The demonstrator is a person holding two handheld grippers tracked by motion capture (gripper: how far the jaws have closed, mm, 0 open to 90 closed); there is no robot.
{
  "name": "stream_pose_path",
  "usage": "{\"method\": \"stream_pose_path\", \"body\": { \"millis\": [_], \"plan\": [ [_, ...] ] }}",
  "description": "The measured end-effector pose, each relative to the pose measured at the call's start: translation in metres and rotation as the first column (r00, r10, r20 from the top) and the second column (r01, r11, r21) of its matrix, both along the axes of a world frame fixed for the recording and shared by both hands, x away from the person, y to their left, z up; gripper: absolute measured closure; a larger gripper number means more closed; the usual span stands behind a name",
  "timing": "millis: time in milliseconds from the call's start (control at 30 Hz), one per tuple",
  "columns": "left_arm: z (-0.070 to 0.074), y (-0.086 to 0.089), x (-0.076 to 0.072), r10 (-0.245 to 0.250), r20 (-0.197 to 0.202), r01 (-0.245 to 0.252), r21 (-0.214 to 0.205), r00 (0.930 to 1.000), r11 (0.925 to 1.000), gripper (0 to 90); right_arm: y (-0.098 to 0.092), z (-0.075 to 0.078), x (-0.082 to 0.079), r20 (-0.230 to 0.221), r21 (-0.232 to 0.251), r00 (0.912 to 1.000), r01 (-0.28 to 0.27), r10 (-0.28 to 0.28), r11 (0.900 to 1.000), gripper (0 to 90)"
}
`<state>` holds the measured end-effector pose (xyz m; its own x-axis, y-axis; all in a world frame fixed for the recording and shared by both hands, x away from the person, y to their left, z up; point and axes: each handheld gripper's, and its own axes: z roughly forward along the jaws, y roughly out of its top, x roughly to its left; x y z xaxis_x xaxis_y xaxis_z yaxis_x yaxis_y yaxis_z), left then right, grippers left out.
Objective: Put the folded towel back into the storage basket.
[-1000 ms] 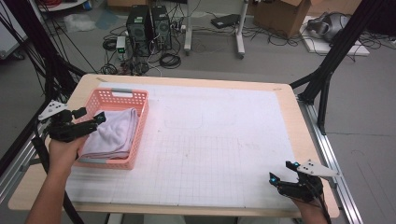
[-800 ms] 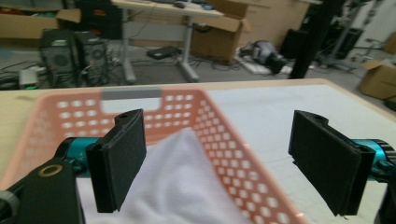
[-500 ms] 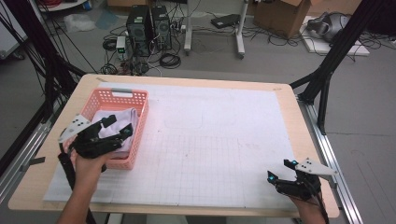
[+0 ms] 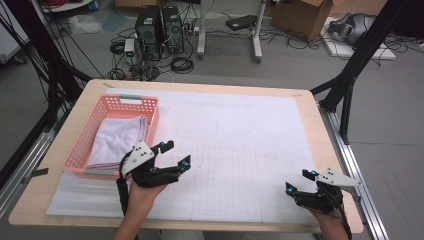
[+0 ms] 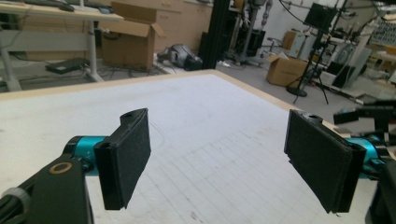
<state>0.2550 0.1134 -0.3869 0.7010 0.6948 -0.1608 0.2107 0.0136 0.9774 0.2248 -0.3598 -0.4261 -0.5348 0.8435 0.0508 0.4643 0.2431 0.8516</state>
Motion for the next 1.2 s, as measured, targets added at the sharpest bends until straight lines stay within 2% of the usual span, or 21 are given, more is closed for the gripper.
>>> {"method": "stream_pose_path", "body": {
  "millis": [133,267,533,1200],
  "plan": [
    [-0.008,-0.011,-0.005,-0.031,0.009,0.031,0.004,0.9995,0.9995,23.2,-0.001,0.002,-0.003,0.011,-0.001,0.9999,0.003,-0.003,1.0,18.5],
    [-0.014,-0.018,-0.011,-0.043,0.029,0.042,0.028,0.9987,0.9987,23.2,0.0,0.003,-0.005,0.022,-0.004,0.9998,0.002,-0.001,1.0,18.5],
    [-0.037,-0.023,-0.015,-0.064,0.008,0.063,0.052,0.9979,0.9966,22.8,0.005,0.004,-0.006,0.033,-0.008,0.9994,-0.003,0.003,1.0,18.5],
    [-0.045,-0.017,-0.011,-0.044,-0.021,0.045,0.057,0.9988,0.9974,22.9,0.006,0.003,-0.007,0.037,0.006,0.9993,0.0,-0.001,1.0,18.5]
  ]
}}
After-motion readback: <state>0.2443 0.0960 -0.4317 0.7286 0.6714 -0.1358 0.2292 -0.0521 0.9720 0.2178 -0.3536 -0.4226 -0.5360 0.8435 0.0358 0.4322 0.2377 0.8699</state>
